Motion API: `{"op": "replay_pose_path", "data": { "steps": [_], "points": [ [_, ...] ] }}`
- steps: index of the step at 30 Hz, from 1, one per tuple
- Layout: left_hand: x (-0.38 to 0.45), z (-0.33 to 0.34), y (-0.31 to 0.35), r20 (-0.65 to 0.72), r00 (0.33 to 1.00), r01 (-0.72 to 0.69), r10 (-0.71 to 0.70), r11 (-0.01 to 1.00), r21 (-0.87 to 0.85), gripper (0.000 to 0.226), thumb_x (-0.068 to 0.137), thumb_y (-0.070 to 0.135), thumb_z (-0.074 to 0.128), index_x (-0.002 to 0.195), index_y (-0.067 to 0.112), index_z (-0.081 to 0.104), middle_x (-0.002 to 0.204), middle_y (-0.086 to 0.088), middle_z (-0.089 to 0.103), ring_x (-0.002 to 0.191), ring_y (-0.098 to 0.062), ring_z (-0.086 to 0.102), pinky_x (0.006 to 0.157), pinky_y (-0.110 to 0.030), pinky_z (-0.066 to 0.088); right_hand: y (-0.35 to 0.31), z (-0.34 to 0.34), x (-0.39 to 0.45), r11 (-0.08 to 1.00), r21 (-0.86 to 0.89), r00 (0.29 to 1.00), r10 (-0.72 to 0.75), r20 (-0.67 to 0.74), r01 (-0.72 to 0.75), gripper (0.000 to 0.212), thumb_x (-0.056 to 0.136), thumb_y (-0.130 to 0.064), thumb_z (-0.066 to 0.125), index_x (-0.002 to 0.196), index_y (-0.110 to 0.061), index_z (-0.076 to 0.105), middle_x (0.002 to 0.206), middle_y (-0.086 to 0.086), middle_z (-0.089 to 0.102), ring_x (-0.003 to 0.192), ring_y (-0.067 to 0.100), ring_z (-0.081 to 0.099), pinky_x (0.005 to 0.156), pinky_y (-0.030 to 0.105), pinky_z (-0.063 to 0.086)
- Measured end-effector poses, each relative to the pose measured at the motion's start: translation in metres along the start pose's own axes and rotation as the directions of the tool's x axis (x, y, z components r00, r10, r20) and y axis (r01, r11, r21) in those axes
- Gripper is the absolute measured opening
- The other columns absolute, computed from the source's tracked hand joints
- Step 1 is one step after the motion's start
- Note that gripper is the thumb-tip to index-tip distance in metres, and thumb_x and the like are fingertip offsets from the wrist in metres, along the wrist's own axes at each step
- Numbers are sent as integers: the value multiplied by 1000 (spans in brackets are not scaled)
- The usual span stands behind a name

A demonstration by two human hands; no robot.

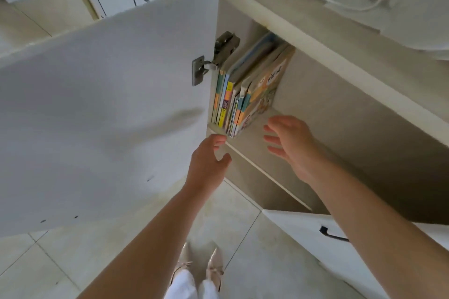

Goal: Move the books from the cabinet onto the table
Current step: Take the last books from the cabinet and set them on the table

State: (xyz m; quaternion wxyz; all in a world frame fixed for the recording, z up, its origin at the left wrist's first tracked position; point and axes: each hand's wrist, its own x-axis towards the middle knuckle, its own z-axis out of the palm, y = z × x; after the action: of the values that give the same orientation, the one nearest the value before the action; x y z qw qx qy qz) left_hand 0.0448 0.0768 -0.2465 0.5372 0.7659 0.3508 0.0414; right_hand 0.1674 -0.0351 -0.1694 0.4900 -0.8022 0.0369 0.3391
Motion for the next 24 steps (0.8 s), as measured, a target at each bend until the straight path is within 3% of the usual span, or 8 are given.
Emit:
{"op": "replay_pose_path", "data": {
  "steps": [2, 6, 11, 15, 17, 19, 21, 24],
  "points": [
    [13, 3, -4, 11, 999, -33, 33, 999, 18, 42, 88, 12, 61, 128, 21, 53, 130, 3, 59, 118, -13, 55, 100, -38, 49, -8, 7, 18, 998, 64, 1000, 18, 2, -18, 30, 93, -28, 59, 118, -18, 46, 118, 5, 60, 102, 23, 63, 87, 42, 55],
    [38, 13, -7, 30, 996, -80, 79, 997, 12, 53, 88, 11, 61, 136, 24, 46, 139, 1, 53, 124, -16, 51, 99, -42, 50, -27, 25, 53, 966, 242, 995, 96, 3, -94, 64, 81, -42, 71, 132, -18, 40, 115, 13, 58, 96, 33, 63, 69, 46, 60],
    [61, 24, 5, 74, 982, -173, 172, 985, 7, 79, 87, 12, 63, 152, 30, 20, 153, 5, 36, 138, -17, 39, 105, -40, 46, -64, 34, 89, 961, 249, 981, 154, -119, -120, 78, 73, -58, 71, 133, -28, 32, 123, 21, 47, 94, 46, 59, 75, 60, 57],
    [66, 36, 0, 68, 977, -198, 200, 979, -41, 94, 83, 11, 64, 153, 37, 6, 157, 7, 27, 142, -18, 31, 108, -49, 42, -68, 39, 103, 978, 161, 978, 157, -141, -133, 71, 77, -46, 72, 131, -22, 31, 116, 22, 50, 90, 48, 61, 74, 63, 56],
    [70, 41, -1, 40, 981, -188, 191, 980, -60, 93, 81, 12, 62, 152, 38, 8, 155, 7, 28, 142, -17, 31, 107, -50, 43, -64, 38, 107, 980, 143, 984, 154, -90, -140, 65, 77, -38, 71, 129, -19, 38, 114, 23, 56, 85, 48, 65, 70, 61, 57],
    [72, 44, -2, 19, 983, -178, 180, 980, -83, 90, 81, 12, 60, 151, 38, 12, 154, 6, 30, 141, -16, 31, 106, -49, 44, -62, 36, 106, 979, 151, 990, 142, -23, -137, 45, 81, -25, 59, 123, -15, 45, 111, 25, 61, 84, 48, 67, 65, 57, 59],
    [69, 47, -3, 27, 982, -184, 187, 978, -95, 85, 82, 9, 58, 151, 36, 17, 152, 7, 31, 141, -14, 30, 108, -48, 41, -59, 30, 105, 978, 159, 990, 138, 9, -137, 28, 85, -16, 46, 112, -11, 49, 108, 25, 62, 87, 47, 66, 70, 58, 58],
    [63, 48, -4, 47, 978, -200, 205, 976, -87, 81, 83, 4, 58, 150, 33, 24, 147, 7, 31, 139, -12, 28, 111, -44, 39, -55, 21, 102, 977, 156, 989, 145, 27, -148, 18, 86, -12, 43, 102, -9, 50, 107, 26, 61, 89, 46, 65, 71, 58, 57]
  ]
}}
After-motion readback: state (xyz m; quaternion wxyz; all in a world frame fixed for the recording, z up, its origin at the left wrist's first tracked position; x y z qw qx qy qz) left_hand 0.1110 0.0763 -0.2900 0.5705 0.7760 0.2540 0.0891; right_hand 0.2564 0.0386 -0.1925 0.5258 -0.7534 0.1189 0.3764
